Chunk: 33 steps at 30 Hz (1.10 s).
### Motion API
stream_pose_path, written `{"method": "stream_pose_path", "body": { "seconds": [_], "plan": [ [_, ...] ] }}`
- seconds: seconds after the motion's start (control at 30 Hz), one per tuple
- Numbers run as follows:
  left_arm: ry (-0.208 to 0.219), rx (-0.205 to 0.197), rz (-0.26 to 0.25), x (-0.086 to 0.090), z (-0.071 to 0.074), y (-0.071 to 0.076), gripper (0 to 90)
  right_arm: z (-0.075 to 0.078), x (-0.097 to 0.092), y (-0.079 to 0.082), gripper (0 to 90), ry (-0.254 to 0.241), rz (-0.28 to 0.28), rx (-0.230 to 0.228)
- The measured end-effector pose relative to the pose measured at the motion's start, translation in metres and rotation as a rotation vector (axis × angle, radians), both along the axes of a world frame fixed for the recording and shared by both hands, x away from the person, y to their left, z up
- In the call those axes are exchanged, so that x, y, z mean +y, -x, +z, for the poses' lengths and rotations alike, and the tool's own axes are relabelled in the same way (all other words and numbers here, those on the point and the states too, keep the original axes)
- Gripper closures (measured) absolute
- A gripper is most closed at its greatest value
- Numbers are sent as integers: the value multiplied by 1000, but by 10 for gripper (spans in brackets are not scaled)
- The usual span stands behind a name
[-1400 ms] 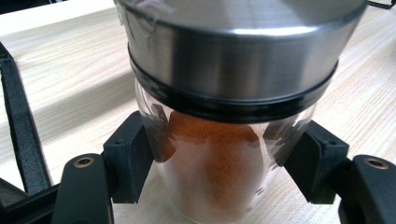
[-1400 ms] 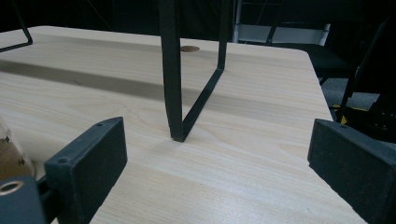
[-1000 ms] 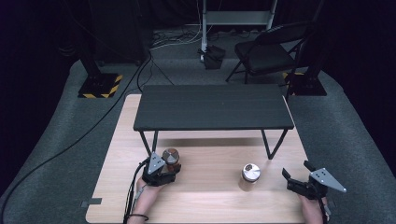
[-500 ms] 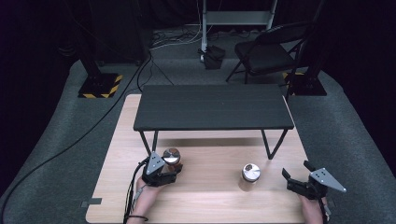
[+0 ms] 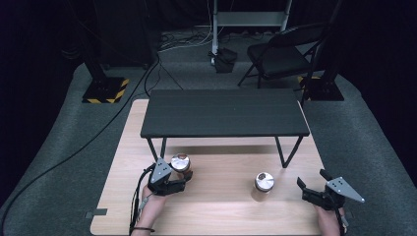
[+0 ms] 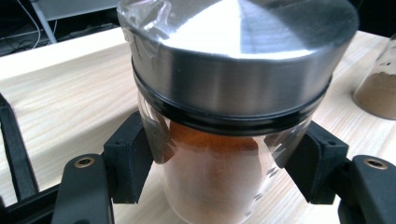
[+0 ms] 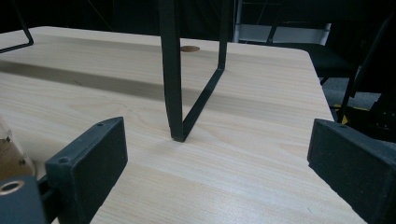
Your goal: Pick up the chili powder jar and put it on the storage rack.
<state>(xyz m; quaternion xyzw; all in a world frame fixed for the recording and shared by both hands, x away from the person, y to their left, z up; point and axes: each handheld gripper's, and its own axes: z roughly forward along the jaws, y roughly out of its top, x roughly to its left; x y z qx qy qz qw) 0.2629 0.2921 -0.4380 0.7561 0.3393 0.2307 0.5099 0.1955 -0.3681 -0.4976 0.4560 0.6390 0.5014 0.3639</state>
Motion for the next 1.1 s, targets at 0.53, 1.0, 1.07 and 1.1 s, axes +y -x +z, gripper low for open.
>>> {"method": "stream_pose_path", "body": {
  "seconds": [0.53, 1.0, 1.07, 1.1],
  "plan": [
    [22, -27, -25, -2, 24, 7, 312, 0, 0, 0, 40, 0, -1, -1],
    [27, -54, -50, -8, 47, 6, 312, 0, 0, 0, 40, -1, -1, 0],
    [27, -59, -53, -9, 51, 7, 312, 0, 0, 0, 40, -2, -2, -1],
    [22, -61, -56, -10, 56, 7, 312, 0, 0, 0, 40, -1, -2, -1]
  ]
}}
